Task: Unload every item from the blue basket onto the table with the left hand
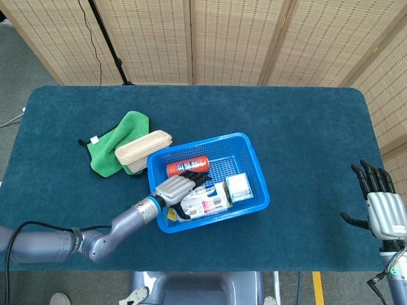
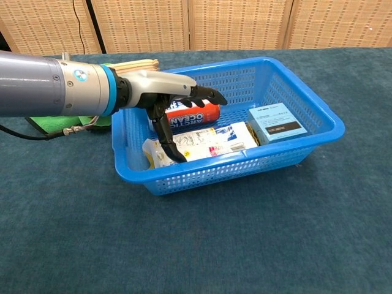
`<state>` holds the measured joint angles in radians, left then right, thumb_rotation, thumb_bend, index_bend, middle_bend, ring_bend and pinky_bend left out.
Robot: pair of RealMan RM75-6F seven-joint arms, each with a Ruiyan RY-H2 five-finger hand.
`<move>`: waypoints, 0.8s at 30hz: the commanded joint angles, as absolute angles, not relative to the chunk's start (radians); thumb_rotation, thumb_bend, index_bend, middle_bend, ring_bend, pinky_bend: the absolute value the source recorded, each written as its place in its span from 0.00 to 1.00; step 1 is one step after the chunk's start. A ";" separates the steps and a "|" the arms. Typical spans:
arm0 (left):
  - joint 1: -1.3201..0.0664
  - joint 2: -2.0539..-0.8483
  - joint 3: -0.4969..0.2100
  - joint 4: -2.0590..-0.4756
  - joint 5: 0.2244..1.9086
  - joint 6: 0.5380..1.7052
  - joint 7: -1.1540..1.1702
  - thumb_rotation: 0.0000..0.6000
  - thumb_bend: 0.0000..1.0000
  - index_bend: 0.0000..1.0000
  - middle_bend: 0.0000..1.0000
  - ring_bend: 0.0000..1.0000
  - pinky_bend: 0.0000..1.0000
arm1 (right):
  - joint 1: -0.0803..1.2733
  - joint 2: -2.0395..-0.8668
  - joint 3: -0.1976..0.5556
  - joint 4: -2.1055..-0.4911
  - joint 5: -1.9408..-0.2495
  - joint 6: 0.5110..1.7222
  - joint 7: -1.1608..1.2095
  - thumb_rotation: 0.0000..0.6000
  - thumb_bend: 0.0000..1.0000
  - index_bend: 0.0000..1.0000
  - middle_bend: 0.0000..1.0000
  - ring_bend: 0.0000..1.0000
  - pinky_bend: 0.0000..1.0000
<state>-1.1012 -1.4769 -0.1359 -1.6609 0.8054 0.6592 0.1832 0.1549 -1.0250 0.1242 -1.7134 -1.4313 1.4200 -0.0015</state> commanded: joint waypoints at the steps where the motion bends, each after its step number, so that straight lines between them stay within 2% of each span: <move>1: -1.142 -1.519 -0.110 -1.671 0.703 0.697 0.247 1.00 0.00 0.00 0.00 0.00 0.05 | 0.156 -1.023 0.122 -1.716 -1.435 1.416 0.010 1.00 0.00 0.00 0.00 0.00 0.00; 13: -1.194 -1.610 -0.099 -1.635 0.520 0.793 0.351 1.00 0.00 0.00 0.00 0.00 0.07 | 0.159 -1.018 0.117 -1.716 -1.453 1.414 0.028 1.00 0.00 0.00 0.00 0.00 0.00; 16: -1.200 -1.625 -0.101 -1.622 0.492 0.784 0.355 1.00 0.00 0.00 0.00 0.00 0.15 | 0.159 -1.018 0.117 -1.717 -1.454 1.414 0.028 1.00 0.00 0.00 0.00 0.00 0.00; 18: -1.203 -1.634 -0.102 -1.610 0.480 0.766 0.350 1.00 0.02 0.00 0.00 0.00 0.27 | 0.161 -1.018 0.115 -1.716 -1.455 1.411 0.027 1.00 0.00 0.00 0.00 0.00 0.00; 19: -1.204 -1.638 -0.103 -1.606 0.470 0.759 0.348 1.00 0.05 0.00 0.00 0.00 0.32 | 0.161 -1.018 0.115 -1.716 -1.455 1.410 0.026 1.00 0.00 0.00 0.00 0.00 0.00; 20: -1.205 -1.642 -0.105 -1.602 0.465 0.763 0.349 1.00 0.13 0.00 0.00 0.01 0.40 | 0.161 -1.019 0.115 -1.716 -1.455 1.409 0.027 1.00 0.00 0.00 0.00 0.00 0.00; 22: -1.203 -1.654 -0.107 -1.595 0.461 0.790 0.354 1.00 0.29 0.03 0.04 0.13 0.53 | 0.162 -1.018 0.114 -1.717 -1.456 1.408 0.028 1.00 0.00 0.00 0.00 0.00 0.00; 24: -1.200 -1.668 -0.112 -1.590 0.460 0.828 0.361 1.00 0.43 0.20 0.23 0.34 0.63 | 0.162 -1.018 0.114 -1.717 -1.457 1.409 0.031 1.00 0.00 0.00 0.00 0.00 0.00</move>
